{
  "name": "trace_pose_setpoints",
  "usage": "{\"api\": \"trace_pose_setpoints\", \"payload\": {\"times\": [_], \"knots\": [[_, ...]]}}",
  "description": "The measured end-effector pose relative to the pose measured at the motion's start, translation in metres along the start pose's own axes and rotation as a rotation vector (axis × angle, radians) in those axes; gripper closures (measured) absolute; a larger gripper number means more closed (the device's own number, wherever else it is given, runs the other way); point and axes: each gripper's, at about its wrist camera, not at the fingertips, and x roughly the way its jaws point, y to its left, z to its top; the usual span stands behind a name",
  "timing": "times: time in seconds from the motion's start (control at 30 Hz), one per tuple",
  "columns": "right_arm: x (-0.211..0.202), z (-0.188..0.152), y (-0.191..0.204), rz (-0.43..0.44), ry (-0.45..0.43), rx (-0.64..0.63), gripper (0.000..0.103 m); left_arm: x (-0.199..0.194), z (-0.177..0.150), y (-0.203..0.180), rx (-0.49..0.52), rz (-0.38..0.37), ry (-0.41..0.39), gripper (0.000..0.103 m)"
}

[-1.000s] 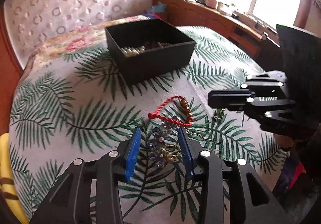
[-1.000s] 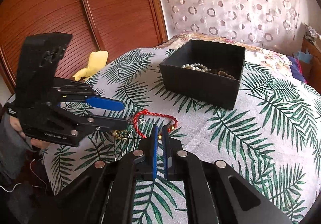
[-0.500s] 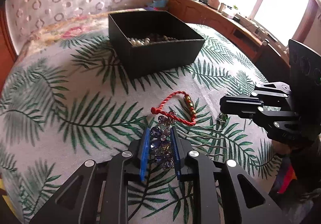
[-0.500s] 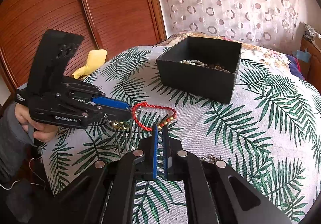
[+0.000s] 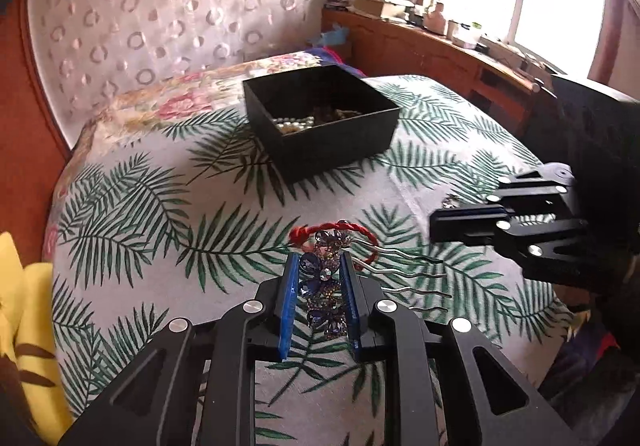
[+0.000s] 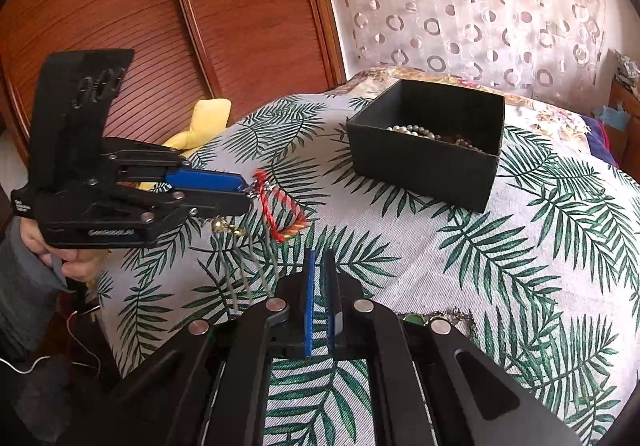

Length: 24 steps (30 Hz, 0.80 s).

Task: Organize jewelry
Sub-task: 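Hold the hair comb with the left tool while the right tool grasps the red cord bracelet, then lift the red bracelet with the right tool while the left tool lifts the hair comb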

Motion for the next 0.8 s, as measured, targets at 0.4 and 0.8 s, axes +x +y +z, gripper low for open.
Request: {"api": "trace_pose_setpoints", "payload": {"times": [0.4, 0.8], "knots": [[-0.003, 0.011, 0.0, 0.042, -0.011, -0.003, 0.088, 0.006, 0.009, -0.029, 0.135, 0.017, 0.068, 0.084], [0.006, 0.012, 0.0, 0.103, 0.02, 0.016, 0.088, 0.014, 0.011, -0.039, 0.18, 0.016, 0.091, 0.084]]}}
